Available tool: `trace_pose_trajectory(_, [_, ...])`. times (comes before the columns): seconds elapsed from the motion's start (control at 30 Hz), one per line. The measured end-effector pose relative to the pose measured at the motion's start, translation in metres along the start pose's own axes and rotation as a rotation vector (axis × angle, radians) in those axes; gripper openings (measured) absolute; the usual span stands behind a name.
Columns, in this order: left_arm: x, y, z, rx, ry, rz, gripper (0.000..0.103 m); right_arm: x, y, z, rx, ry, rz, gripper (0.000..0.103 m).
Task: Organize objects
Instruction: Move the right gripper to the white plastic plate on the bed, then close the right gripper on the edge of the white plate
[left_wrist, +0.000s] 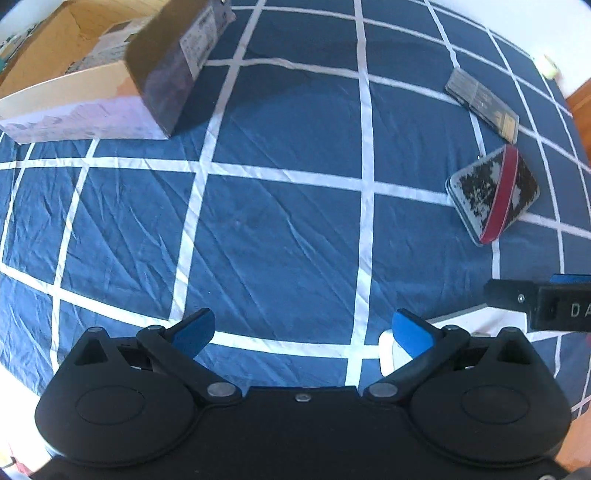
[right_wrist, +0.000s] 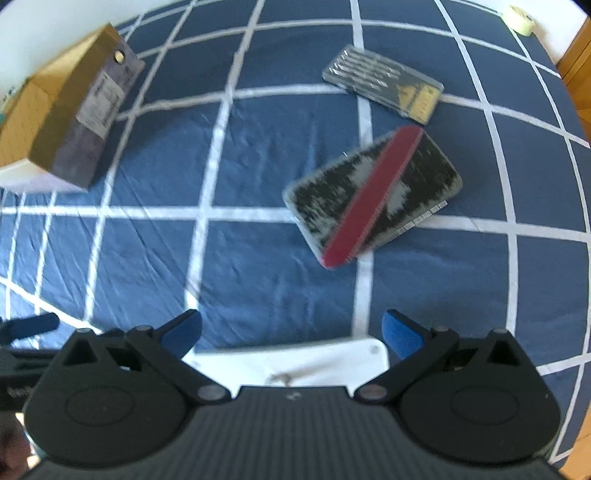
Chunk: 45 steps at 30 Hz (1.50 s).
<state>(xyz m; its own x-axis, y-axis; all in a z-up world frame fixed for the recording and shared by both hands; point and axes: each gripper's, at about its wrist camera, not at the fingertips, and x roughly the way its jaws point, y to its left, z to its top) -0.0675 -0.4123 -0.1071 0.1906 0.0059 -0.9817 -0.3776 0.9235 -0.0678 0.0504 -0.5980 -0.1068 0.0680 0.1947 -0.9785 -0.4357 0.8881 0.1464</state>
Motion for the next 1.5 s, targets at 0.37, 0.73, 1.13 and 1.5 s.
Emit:
trace_pose_trajectory(0.37, [0.019,-0.012,-0.018,0.019,0.043,-0.023,0.103,0.024,-0.015,-0.023,-0.010,0.072,-0.051,0.103])
trace_pose_trajectory(0.73, [0.029,-0.021,-0.036,0.005,0.081,-0.061,0.103,0.027,-0.029,-0.032,0.008,0.079,-0.057,0.103])
trace_pose_trajectory(1.13, [0.037,-0.038,-0.056,-0.009,0.106,-0.117,0.103,0.037,-0.028,-0.037,-0.017,0.089,-0.028,0.100])
trace_pose_trajectory(1.5, [0.043,-0.064,-0.052,-0.058,0.098,-0.135,0.103,0.045,-0.037,-0.028,-0.014,0.103,0.066,0.090])
